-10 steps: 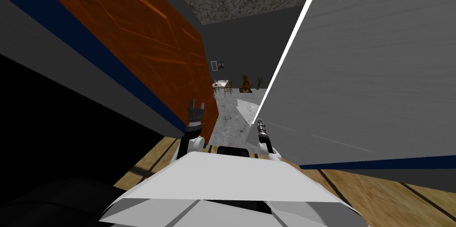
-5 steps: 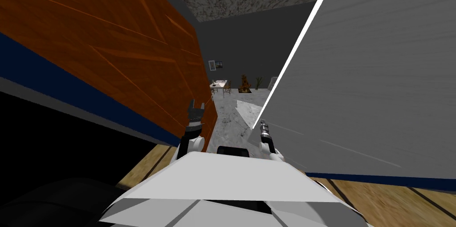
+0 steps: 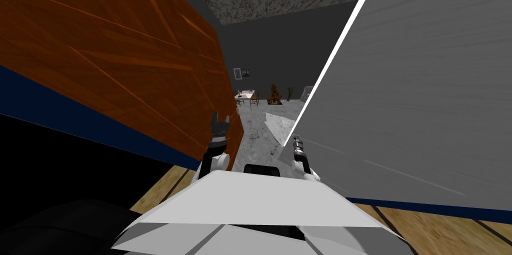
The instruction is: Push the door open
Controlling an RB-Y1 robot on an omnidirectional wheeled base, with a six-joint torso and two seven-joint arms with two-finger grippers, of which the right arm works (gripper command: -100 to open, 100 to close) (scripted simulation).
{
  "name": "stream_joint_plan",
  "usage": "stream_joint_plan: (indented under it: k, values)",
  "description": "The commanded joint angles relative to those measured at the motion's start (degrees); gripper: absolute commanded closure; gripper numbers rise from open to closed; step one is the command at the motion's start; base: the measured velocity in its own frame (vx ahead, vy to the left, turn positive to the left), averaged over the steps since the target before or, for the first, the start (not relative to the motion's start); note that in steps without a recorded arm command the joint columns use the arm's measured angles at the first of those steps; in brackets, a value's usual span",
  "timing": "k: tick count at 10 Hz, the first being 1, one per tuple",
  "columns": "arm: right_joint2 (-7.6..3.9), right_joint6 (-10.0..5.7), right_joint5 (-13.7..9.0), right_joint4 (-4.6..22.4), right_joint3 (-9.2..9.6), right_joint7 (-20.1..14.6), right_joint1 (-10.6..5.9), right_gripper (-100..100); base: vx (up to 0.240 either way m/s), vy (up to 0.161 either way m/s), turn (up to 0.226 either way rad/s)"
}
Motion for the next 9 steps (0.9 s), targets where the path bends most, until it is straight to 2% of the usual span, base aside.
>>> stream_joint_plan:
  k: [1,3,4,5,9]
  values:
    - [-0.94,-0.87,-0.70,1.26,-1.47,0.26,-0.48,100,0.197,0.029,-0.090]
    - [-0.94,-0.87,-0.70,0.71,-1.47,0.26,-0.48,100,0.084,0.024,-0.014]
    - [-0.94,-0.87,-0.70,1.26,-1.47,0.26,-0.48,100,0.009,-0.005,0.013]
    - [-1.10,-0.91,-1.26,1.49,-2.57,0.65,-0.50,100,0.132,0.041,-0.057]
    - [-1.34,-0.98,-2.12,1.85,-4.23,1.23,-0.54,100,0.176,0.031,-0.055]
